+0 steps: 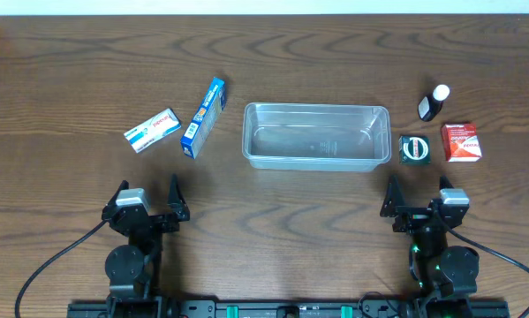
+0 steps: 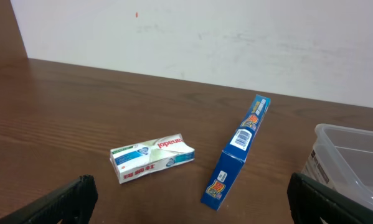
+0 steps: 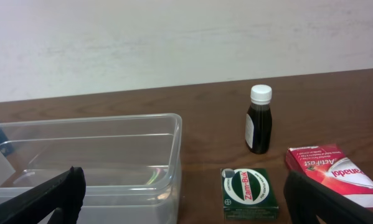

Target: Pack container

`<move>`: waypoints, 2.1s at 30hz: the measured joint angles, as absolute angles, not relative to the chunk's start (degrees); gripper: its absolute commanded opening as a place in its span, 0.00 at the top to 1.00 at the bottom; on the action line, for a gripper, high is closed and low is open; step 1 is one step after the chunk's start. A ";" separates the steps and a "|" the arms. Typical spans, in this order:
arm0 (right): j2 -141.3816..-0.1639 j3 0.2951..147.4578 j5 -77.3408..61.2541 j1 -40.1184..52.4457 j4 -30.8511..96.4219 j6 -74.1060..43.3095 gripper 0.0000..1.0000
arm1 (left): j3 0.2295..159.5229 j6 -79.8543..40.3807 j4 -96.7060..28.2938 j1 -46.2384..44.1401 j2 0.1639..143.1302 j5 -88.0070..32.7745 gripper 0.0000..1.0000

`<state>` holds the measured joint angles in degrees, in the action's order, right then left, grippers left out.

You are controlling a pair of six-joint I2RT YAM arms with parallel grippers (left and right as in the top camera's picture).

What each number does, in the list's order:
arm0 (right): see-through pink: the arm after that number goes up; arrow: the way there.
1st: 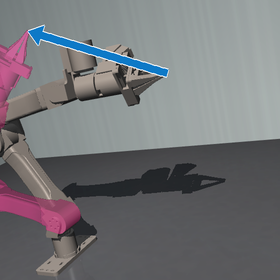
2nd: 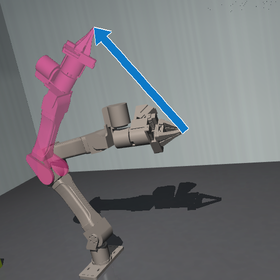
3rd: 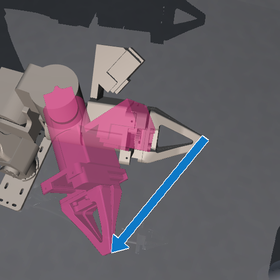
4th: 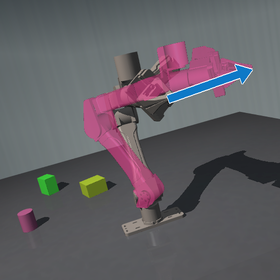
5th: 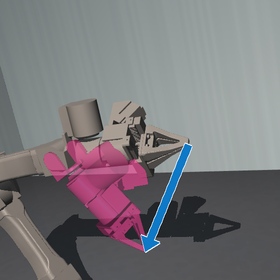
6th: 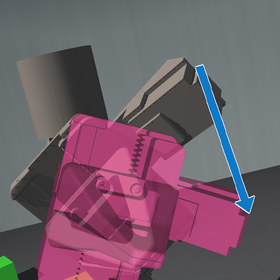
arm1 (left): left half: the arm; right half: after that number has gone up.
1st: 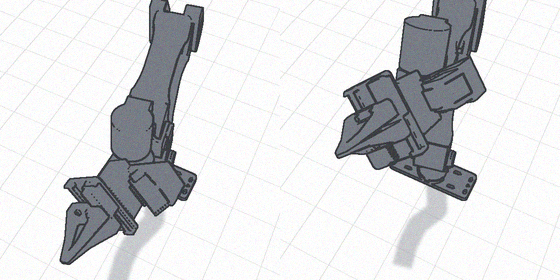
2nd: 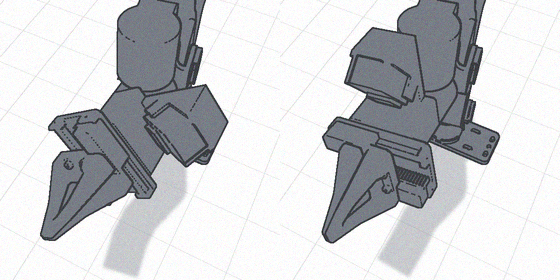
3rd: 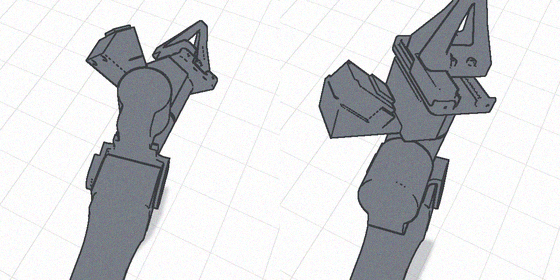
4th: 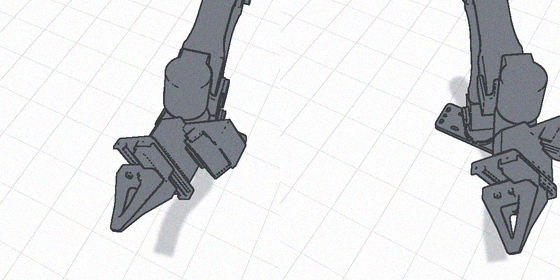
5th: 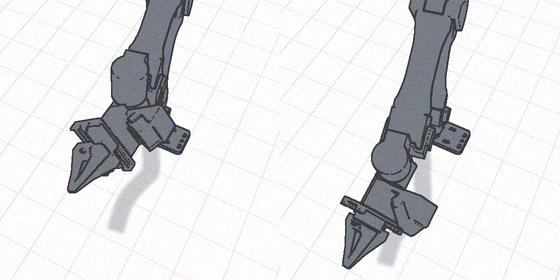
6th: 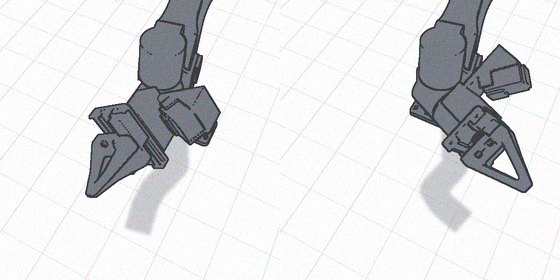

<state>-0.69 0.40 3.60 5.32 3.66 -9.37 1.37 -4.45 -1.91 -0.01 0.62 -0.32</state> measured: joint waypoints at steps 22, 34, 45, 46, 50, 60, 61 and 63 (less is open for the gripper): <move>-0.69 0.40 3.60 5.32 3.66 -9.37 0.01 | 1.37 -2.92 -1.93 0.01 0.62 -0.49 0.02; -0.69 0.40 3.60 5.32 3.66 -9.39 0.01 | 1.37 -2.92 -1.93 -0.01 0.62 -0.49 0.02; -0.69 0.40 3.60 5.32 3.66 -9.37 0.01 | 1.37 -2.92 -1.93 -0.01 0.62 -0.49 0.02; -0.69 0.40 3.60 5.32 3.66 -9.37 0.01 | 1.37 -2.92 -1.93 -0.01 0.62 -0.49 0.02; -0.69 0.40 3.60 5.32 3.66 -9.37 0.01 | 1.37 -2.92 -1.93 0.01 0.62 -0.49 0.02; -0.69 0.40 3.60 5.32 3.66 -9.37 0.01 | 1.37 -2.92 -1.83 0.01 0.62 -0.49 0.02; -0.69 0.40 3.60 5.32 3.66 -9.37 0.01 | 1.37 -2.92 -1.52 -0.01 0.62 -0.49 0.02; -0.69 0.40 3.60 5.32 3.64 -9.37 0.01 | 1.26 -2.94 -0.78 -0.01 0.62 -0.78 0.02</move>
<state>-0.69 0.40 3.60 5.32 3.64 -9.37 1.26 -2.94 -0.78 -0.01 0.62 -0.78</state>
